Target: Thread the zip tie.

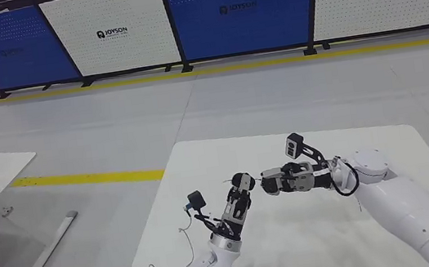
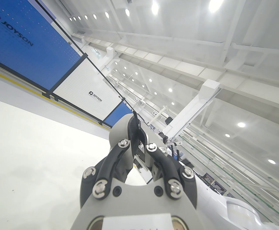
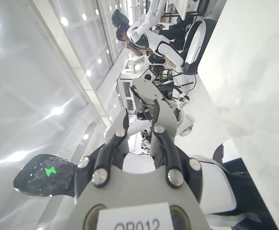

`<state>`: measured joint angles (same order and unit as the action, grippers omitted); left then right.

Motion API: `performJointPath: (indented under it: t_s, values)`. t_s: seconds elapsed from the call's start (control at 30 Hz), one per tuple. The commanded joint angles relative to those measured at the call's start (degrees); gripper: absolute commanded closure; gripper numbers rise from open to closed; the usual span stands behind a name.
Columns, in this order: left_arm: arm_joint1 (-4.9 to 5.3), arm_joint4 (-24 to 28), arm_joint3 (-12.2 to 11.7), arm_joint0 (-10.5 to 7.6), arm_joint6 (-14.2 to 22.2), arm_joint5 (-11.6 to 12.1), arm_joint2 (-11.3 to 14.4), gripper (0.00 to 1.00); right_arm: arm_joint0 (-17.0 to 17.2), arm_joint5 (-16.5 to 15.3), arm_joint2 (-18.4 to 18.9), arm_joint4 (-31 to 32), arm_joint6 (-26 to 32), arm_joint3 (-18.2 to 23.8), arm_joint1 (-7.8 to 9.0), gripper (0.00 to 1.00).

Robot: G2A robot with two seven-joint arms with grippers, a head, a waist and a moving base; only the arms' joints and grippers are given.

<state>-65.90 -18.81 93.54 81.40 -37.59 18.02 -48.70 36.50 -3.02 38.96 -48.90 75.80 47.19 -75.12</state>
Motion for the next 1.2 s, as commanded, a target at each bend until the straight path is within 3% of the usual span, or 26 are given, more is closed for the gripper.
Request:
performJointPath:
  t_s: [0.0, 0.2, 0.3, 0.73, 0.87, 0.97, 1.13, 1.17]
  values:
    - [0.00, 0.0, 0.0, 0.00, 0.0, 0.0, 0.0, 1.00, -0.1, 0.0, 0.0, 0.2, 0.2, -0.3, -0.24, 0.75]
    - [0.00, 0.0, 0.0, 0.00, 0.0, 0.0, 0.0, 1.00, -0.3, 0.0, 0.4, 0.8, 0.8, -1.4, -0.86, 0.77]
    - [0.00, 0.0, 0.0, 0.00, 0.0, 0.0, 0.0, 1.00, -0.3, 0.1, 0.7, 1.1, 1.0, -1.8, -1.09, 0.83]
    - [0.00, 0.0, 0.0, 0.00, 0.0, 0.0, 0.0, 1.00, -0.3, 0.5, 1.9, 2.1, 1.9, -2.7, -1.98, 0.78]
    - [0.00, 0.0, 0.0, 0.00, 0.0, 0.0, 0.0, 1.00, -0.3, 0.7, 2.3, 2.5, 1.9, -2.9, -2.25, 0.86]
    - [0.00, 0.0, 0.0, 0.00, 0.0, 0.0, 0.0, 1.00, -0.4, 0.9, 2.5, 2.8, 1.9, -3.0, -2.45, 1.00]
    - [0.00, 0.0, 0.0, 0.00, 0.0, 0.0, 0.0, 1.00, -0.4, 1.1, 2.9, 3.3, 1.9, -3.3, -2.69, 1.00]
    - [0.00, 0.0, 0.0, 0.00, 0.0, 0.0, 0.0, 0.78, -0.4, 1.1, 3.0, 3.5, 1.9, -3.3, -2.73, 1.00]
